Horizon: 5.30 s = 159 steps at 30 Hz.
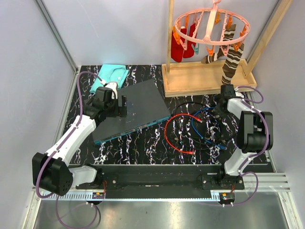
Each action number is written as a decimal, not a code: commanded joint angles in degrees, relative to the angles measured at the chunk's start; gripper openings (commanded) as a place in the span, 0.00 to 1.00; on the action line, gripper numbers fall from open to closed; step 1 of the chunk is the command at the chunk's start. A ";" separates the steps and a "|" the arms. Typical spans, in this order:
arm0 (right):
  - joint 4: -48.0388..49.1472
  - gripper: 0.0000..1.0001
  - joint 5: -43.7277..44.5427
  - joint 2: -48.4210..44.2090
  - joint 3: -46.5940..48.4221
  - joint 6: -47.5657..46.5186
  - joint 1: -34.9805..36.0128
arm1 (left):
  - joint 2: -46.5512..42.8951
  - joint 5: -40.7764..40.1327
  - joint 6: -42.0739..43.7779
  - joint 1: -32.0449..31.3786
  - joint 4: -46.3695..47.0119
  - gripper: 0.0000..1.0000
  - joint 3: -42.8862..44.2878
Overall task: Insert the plug into the switch port
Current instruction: Pick up the plug from the center of the board.
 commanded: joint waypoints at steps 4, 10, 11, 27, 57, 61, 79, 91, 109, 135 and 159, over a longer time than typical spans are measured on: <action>0.51 0.38 0.72 0.58 0.07 1.37 -0.29 | 0.07 -1.19 0.69 0.14 1.34 0.99 1.74; 0.07 0.39 -0.07 1.02 -0.20 1.11 -0.29 | 0.25 -1.37 0.60 0.22 1.08 0.99 2.00; -0.11 0.40 -0.07 0.93 -0.11 0.94 -0.29 | 0.25 -1.37 0.60 0.14 0.99 0.99 1.91; -3.27 0.43 -0.33 0.84 3.58 -3.37 -0.64 | 1.04 -1.37 0.43 0.22 0.02 0.99 2.44; 3.12 0.03 -8.76 -16.18 2.28 -25.33 19.73 | 0.87 10.91 -5.63 0.22 2.39 0.99 4.11; 14.18 0.04 -13.76 -21.47 -1.95 -30.96 30.10 | -0.01 15.06 -11.25 0.22 4.75 0.99 6.04; 37.59 0.06 -21.95 -24.29 -7.93 -32.72 48.57 | -0.02 23.60 -29.54 -7.68 20.06 0.95 3.76; 39.53 0.06 -23.01 -22.71 -7.58 -32.99 48.93 | 3.76 24.91 -30.69 -11.73 20.50 0.60 4.02; 47.78 0.62 -45.66 -21.92 -11.18 -10.61 38.22 | -3.34 32.64 -31.83 -4.44 39.03 0.00 -6.77; 88.57 0.59 -65.54 -6.28 -9.34 21.32 32.23 | -6.61 37.74 -42.73 -3.56 65.06 0.00 -15.14; 87.34 0.05 -68.09 -6.80 -6.70 23.97 32.14 | -5.11 40.38 -40.88 -5.58 68.40 0.02 -14.87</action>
